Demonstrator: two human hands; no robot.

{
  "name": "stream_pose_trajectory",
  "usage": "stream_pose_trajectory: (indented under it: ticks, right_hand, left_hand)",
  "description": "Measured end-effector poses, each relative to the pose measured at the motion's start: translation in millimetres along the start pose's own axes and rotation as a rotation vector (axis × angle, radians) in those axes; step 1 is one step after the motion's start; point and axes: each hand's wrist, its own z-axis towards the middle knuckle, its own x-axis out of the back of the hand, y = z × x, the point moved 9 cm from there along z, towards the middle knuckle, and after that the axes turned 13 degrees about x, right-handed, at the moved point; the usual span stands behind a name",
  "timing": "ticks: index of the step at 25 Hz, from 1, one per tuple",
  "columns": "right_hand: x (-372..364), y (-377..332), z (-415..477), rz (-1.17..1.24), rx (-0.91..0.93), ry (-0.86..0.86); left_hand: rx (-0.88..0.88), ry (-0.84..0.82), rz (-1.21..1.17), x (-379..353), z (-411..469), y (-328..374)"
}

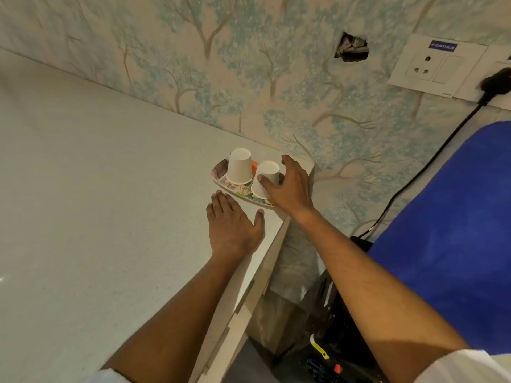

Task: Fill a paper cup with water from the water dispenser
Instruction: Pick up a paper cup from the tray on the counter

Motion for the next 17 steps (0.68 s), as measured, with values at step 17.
stream_pose_trajectory:
  ticks: [17]
  right_hand:
    - [19.9,-13.6,6.2,0.167,0.034,0.192]
  left_hand:
    - [-0.003,0.012,0.009,-3.9,4.4,-0.9]
